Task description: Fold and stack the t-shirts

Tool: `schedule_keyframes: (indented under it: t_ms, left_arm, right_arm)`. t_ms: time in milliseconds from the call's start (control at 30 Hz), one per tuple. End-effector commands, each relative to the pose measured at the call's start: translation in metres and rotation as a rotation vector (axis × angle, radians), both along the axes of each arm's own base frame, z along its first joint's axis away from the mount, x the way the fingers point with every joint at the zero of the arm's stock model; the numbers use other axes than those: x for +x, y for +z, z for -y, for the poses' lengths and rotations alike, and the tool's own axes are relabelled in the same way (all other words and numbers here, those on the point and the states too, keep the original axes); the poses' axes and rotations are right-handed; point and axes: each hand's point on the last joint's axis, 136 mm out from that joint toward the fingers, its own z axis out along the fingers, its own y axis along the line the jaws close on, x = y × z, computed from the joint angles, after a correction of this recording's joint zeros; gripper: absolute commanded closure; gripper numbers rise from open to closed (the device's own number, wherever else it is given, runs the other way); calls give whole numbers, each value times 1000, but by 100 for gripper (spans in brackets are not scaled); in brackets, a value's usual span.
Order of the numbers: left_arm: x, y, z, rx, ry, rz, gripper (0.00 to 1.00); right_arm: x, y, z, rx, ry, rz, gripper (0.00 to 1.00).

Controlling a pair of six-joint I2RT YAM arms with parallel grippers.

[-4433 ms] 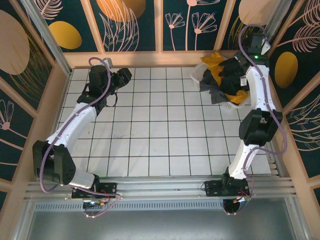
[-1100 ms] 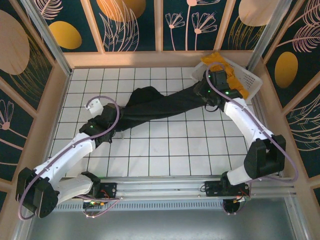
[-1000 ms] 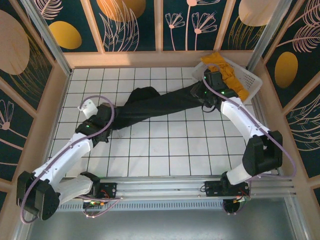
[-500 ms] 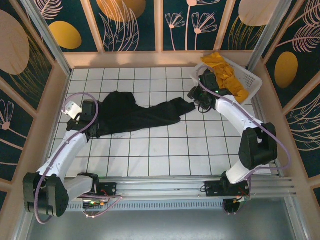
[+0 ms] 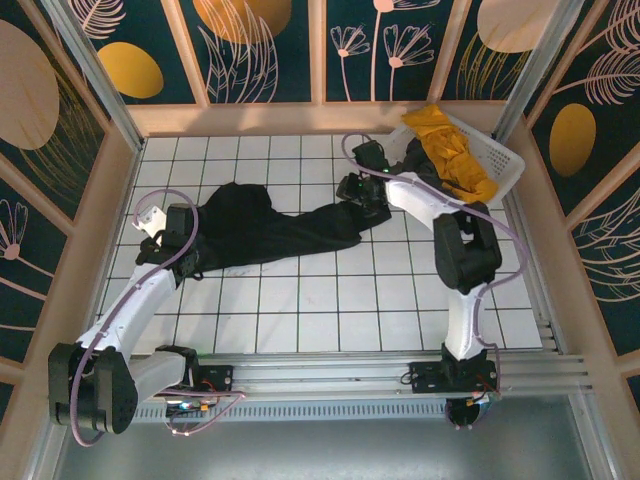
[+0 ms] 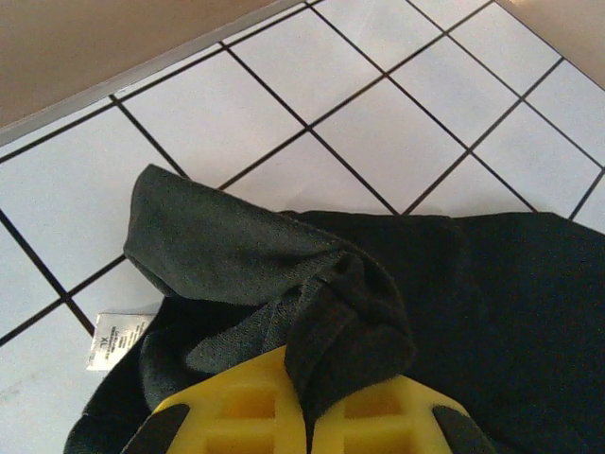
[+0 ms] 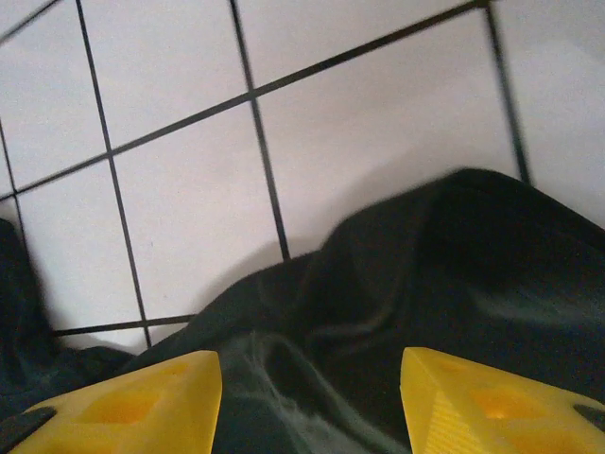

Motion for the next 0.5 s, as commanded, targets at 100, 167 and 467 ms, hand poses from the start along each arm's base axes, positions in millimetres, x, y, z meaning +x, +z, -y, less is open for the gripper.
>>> schedule_keyframes:
  t_ms: [100, 167, 467]
  left_arm:
    - [10, 7, 5, -4, -37, 8, 100]
    - [11, 8, 5, -3, -39, 9, 100]
    - [13, 8, 6, 3, -46, 4, 100]
  right_arm:
    - [16, -8, -10, -101, 181, 57, 49]
    - [13, -12, -17, -97, 241, 60, 50]
    - [-4, -16, -22, -99, 305, 47, 59]
